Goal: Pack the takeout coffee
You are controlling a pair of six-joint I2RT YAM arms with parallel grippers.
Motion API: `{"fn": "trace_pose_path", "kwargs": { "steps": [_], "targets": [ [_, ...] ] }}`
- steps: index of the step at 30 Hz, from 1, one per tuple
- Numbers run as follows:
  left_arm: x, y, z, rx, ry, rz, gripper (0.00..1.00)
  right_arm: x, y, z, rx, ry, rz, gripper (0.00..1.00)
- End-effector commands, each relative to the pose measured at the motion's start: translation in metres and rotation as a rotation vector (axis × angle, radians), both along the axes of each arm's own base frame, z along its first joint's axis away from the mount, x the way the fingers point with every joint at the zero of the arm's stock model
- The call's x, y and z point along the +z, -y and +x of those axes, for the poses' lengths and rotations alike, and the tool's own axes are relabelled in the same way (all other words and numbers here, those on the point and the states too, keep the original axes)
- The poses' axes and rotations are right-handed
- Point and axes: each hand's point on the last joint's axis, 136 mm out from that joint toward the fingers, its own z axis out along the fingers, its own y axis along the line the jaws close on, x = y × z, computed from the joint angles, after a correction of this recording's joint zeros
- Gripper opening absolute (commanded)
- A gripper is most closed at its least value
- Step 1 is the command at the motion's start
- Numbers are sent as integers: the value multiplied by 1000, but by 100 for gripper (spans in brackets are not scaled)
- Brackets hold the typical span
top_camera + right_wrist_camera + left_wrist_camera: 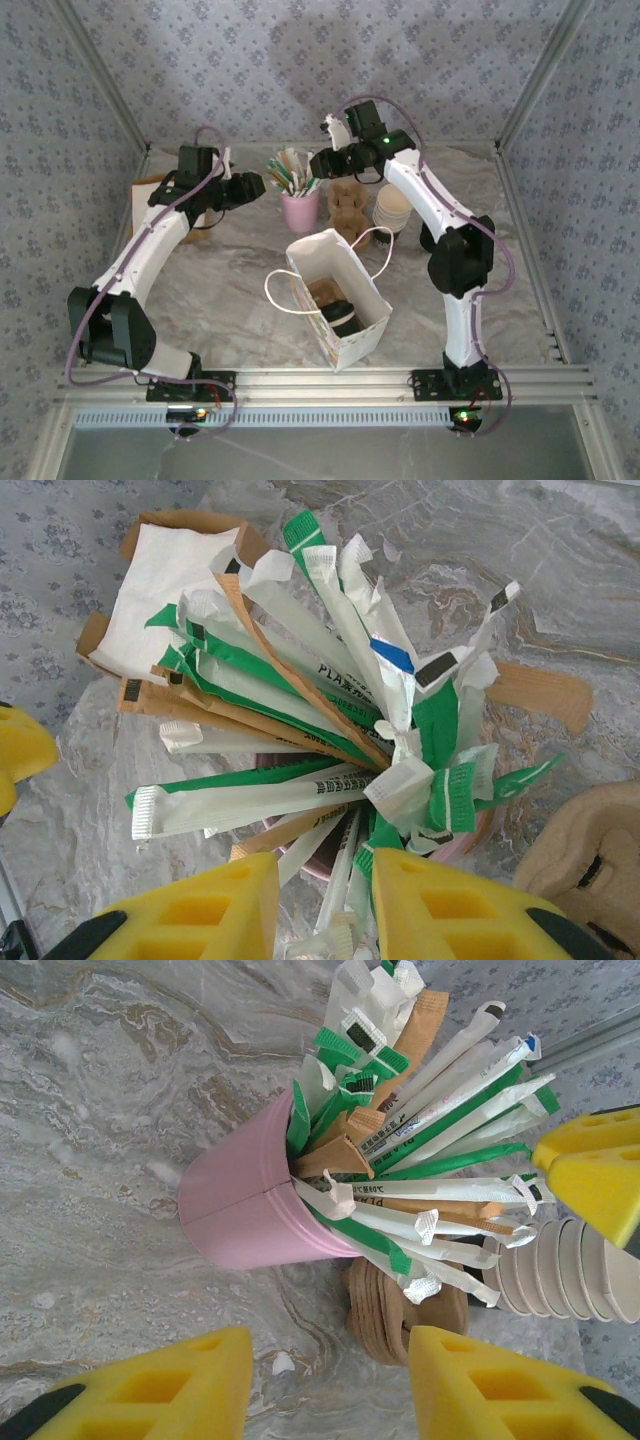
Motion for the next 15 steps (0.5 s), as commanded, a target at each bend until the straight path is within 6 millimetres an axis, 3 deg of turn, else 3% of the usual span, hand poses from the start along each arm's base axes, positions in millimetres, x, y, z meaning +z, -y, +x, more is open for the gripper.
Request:
{"fn": "trace_pose_path", "kwargs": {
  "steps": [1, 5, 15],
  "targets": [
    [6, 0, 5, -9, 41, 7, 45, 8, 1, 3, -1, 33, -14, 33],
    [7, 1, 5, -10, 42, 6, 44, 9, 4, 4, -18, 43, -29, 42],
    [8, 1, 5, -11, 46, 6, 44, 16, 12, 11, -65, 69, -25, 42]
  ]
}}
